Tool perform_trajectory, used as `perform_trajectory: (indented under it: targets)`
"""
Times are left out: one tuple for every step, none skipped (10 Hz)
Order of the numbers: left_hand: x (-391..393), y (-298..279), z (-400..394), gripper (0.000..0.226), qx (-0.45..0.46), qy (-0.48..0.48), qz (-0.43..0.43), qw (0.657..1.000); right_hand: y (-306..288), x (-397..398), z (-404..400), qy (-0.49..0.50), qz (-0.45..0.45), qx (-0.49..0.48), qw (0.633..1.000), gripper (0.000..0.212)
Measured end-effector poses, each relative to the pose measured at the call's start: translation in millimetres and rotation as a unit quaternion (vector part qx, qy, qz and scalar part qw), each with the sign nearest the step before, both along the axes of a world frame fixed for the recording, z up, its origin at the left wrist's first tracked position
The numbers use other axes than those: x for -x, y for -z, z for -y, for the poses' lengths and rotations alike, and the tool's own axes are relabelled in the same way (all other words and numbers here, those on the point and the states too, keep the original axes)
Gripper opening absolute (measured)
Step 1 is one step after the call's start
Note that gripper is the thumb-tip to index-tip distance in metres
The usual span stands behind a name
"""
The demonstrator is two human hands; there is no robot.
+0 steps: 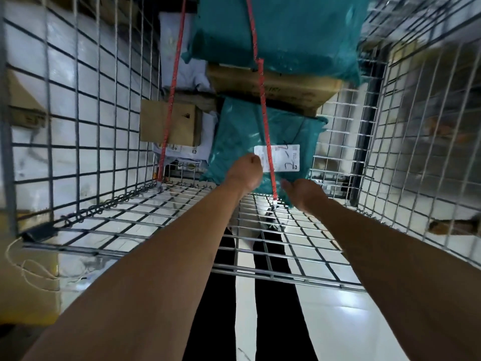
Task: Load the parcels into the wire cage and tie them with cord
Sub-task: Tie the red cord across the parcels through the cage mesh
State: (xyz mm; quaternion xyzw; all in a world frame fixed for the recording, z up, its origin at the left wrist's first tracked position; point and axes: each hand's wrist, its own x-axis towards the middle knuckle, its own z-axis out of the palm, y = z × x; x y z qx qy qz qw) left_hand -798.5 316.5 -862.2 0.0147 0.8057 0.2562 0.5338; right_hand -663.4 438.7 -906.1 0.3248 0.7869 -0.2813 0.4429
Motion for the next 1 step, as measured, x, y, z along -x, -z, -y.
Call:
perform_trajectory:
  targets:
    - [27.9, -15.4, -8.7, 0.050, 0.025, 0.052, -0.034, 0.998, -34.8, 38.1, -6.3, 0.041, -0.029, -0.036, 0.998, 0.080]
